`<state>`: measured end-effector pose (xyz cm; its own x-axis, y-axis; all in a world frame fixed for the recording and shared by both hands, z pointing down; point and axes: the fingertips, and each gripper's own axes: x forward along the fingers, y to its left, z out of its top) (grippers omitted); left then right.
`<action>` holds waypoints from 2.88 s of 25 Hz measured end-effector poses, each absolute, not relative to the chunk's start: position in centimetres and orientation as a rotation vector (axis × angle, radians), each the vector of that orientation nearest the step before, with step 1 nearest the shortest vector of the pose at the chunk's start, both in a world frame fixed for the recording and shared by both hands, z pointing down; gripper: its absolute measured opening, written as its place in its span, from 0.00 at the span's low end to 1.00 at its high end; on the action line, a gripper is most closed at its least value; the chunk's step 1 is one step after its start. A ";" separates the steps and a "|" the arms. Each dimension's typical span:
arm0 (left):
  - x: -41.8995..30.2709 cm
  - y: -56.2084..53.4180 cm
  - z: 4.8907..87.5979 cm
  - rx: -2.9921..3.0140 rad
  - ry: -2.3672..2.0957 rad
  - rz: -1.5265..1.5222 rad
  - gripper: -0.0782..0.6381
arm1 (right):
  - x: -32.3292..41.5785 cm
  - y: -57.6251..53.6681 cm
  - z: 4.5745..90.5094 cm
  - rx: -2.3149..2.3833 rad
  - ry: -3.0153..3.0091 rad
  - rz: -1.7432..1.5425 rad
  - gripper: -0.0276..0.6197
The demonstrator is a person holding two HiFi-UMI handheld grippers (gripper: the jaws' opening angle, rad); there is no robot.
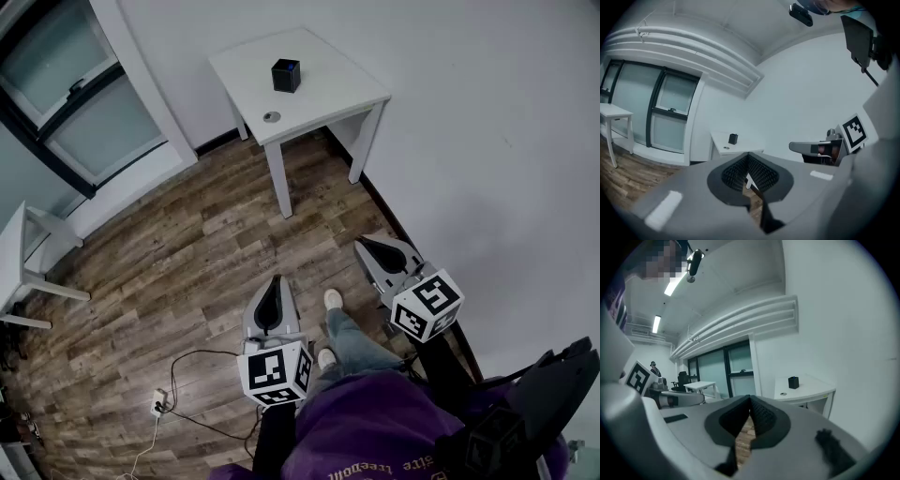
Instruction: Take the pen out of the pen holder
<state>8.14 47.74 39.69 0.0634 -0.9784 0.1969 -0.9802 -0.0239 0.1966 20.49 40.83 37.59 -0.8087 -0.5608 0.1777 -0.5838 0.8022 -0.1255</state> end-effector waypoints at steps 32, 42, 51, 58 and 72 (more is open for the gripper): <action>5.3 25.3 38.0 1.965 -2.101 -0.005 0.12 | 17.4 16.6 37.1 0.760 -2.882 0.221 0.06; 4.5 21.7 38.0 1.955 -2.095 0.003 0.12 | 17.4 12.7 37.2 0.791 -2.870 0.250 0.06; 1.4 16.1 38.3 1.999 -2.066 0.006 0.12 | 15.5 7.3 37.9 0.886 -2.847 0.256 0.06; -1.9 10.7 38.0 2.059 -2.013 0.009 0.12 | 11.9 3.2 38.0 0.932 -2.828 0.262 0.06; -8.6 3.6 38.6 2.121 -1.927 0.015 0.12 | 4.7 -3.0 38.2 1.016 -2.799 0.269 0.06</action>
